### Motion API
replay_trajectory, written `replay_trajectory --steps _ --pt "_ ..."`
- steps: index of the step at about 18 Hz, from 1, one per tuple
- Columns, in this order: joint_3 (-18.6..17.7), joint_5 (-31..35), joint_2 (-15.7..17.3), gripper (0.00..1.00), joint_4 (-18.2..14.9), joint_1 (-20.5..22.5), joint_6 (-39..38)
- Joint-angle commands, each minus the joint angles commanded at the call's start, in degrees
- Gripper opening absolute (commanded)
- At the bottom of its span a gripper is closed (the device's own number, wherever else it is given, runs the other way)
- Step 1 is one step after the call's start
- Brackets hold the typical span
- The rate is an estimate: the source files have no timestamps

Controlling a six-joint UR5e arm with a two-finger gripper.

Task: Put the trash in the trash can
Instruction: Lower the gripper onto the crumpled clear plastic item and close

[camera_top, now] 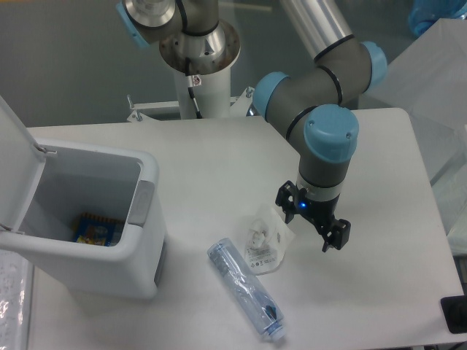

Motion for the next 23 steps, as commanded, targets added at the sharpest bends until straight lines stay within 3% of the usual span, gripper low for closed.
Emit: replay_trajectory --steps 10,14,23 --pt "-3.2 -0.4 -0.4 1.00 1.0 0.7 -0.4" --pt "-5.3 -0.3 -1.6 1.00 3.6 0.1 -6.3" --pt "-9.1 0.4 -2.0 1.00 4.1 -5.0 -14.7"
